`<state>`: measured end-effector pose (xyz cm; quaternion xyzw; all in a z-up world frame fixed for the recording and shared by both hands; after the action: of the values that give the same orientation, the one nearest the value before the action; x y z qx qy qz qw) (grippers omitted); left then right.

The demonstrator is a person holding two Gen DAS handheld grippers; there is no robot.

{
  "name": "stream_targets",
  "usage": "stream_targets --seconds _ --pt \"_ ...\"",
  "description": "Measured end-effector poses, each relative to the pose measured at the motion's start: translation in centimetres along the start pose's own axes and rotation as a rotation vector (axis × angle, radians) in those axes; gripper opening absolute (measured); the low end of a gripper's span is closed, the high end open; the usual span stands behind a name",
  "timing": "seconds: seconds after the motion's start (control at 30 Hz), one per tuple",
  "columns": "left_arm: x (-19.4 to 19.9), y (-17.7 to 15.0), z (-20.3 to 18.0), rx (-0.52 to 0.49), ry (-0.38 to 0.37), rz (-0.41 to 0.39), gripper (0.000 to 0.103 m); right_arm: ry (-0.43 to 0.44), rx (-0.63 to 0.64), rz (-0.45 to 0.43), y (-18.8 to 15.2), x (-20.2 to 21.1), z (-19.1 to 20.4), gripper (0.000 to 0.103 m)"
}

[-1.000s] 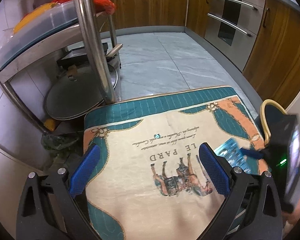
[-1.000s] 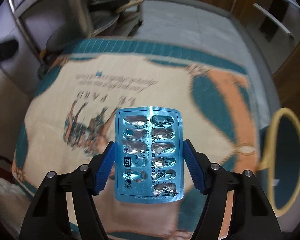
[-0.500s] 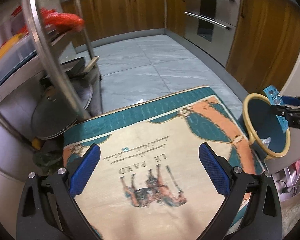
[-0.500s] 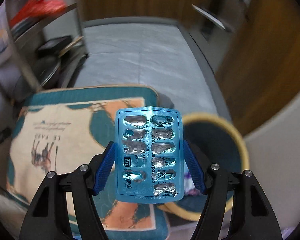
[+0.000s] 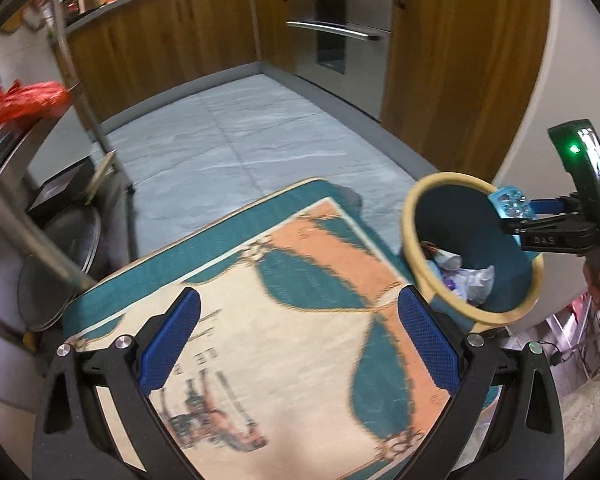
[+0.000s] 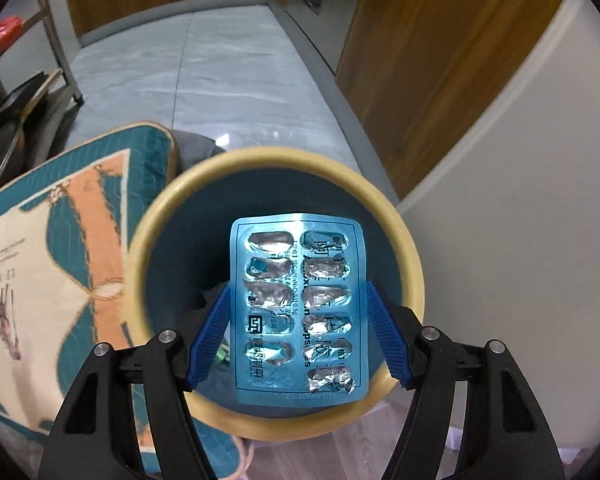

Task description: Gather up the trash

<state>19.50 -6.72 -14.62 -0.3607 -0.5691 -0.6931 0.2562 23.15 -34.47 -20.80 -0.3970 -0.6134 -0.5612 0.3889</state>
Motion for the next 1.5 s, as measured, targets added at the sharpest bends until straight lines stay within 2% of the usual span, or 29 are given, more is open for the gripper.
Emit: stream_targets --seconds 0.07,0.27,0.4,0.5,0.7,0.93,1.2,1.33,1.5 --pt "-0.2 0.3 -1.1 -0.017 -0.013 -0.009 0.097 0.017 -0.022 -0.007 0.0 0.2 -0.5 0.079" --pt "0.0 0.7 -4.0 -0.068 -0.046 -0.038 0.097 0.041 -0.049 -0.058 -0.5 2.7 -1.6 0.080" --pt "1.4 1.2 -4.8 -0.062 -0.077 -0.094 0.097 0.070 -0.112 -0.141 -1.3 7.0 -3.0 0.083" --pt "3.2 1.6 -5.1 -0.034 -0.107 -0.145 0.097 0.090 -0.141 -0.224 -2.5 10.4 -3.5 0.091" --pt "7.7 1.7 -6.8 -0.047 -0.150 -0.271 0.097 0.052 -0.157 -0.342 -5.7 15.4 -3.1 0.097" --pt "10.1 0.4 -8.4 -0.092 -0.165 -0.306 0.097 -0.008 -0.195 -0.499 -7.9 20.0 -2.4 0.098" --pt "12.3 -0.6 -8.7 -0.089 -0.206 -0.331 0.097 -0.048 -0.182 -0.572 -9.6 21.9 0.1 0.098" --pt "12.6 -1.0 -8.3 -0.127 -0.138 -0.346 0.097 -0.072 -0.170 -0.571 -9.8 21.9 0.5 0.098" --pt "12.8 -1.3 -7.9 -0.143 -0.116 -0.351 0.098 -0.085 -0.178 -0.571 -10.1 22.3 0.6 0.098"
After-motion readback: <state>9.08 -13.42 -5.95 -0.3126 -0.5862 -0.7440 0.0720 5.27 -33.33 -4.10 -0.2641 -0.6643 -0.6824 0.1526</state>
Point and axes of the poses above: each gripper's, at about its wrist camera, not at the fingertips, and x roughly against the way its jaws point, z to its left, y to its top, the point moved 9 cm from there along -x, roughly the way its jaws point, and after that the axes turned 2 degrees about y, right-handed, at the moved point
